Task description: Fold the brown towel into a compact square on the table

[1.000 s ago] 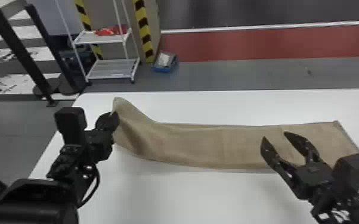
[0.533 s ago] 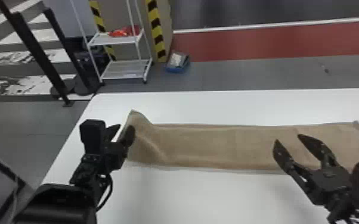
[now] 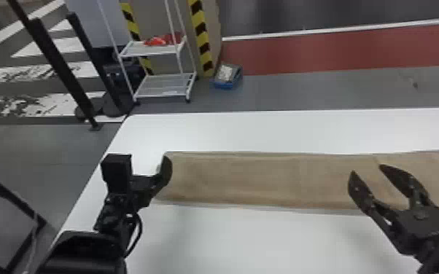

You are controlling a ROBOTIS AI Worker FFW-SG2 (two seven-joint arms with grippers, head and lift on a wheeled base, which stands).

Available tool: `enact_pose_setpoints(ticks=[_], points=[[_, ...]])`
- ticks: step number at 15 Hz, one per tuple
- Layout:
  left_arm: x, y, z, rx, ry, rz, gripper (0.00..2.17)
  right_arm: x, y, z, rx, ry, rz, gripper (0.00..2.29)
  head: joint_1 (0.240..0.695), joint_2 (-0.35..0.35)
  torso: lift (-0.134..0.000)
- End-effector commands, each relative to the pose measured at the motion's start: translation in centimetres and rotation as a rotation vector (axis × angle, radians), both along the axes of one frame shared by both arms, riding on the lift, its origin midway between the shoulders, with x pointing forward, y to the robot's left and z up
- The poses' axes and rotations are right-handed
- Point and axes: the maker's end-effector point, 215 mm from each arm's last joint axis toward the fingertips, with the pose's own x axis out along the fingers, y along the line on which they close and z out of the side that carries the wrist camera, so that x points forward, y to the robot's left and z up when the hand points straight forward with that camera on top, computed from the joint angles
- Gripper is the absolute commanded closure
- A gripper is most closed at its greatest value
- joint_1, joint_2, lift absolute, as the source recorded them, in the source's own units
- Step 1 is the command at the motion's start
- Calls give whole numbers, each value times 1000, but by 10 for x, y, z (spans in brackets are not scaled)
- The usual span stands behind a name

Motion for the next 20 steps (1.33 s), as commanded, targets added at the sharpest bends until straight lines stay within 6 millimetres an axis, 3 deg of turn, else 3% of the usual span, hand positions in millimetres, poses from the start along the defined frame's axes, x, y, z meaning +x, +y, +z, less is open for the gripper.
enact_pose_setpoints(ticks=[1,5,9,20], points=[[0,8,-12,-35,25,-2,201,-2,0,-1,-1,2,-1,458,695,241,-123],[-2,17,-40,-160,153,-44,704,-4,-2,-4,-3,7,-4,458,695,244,-123],[-5,21,-47,-211,204,-68,701,-5,-3,-6,-10,13,-3,458,695,256,-123],[-3,-3,-74,-291,323,-110,620,-10,-13,-8,-9,6,-20,458,695,235,-123]])
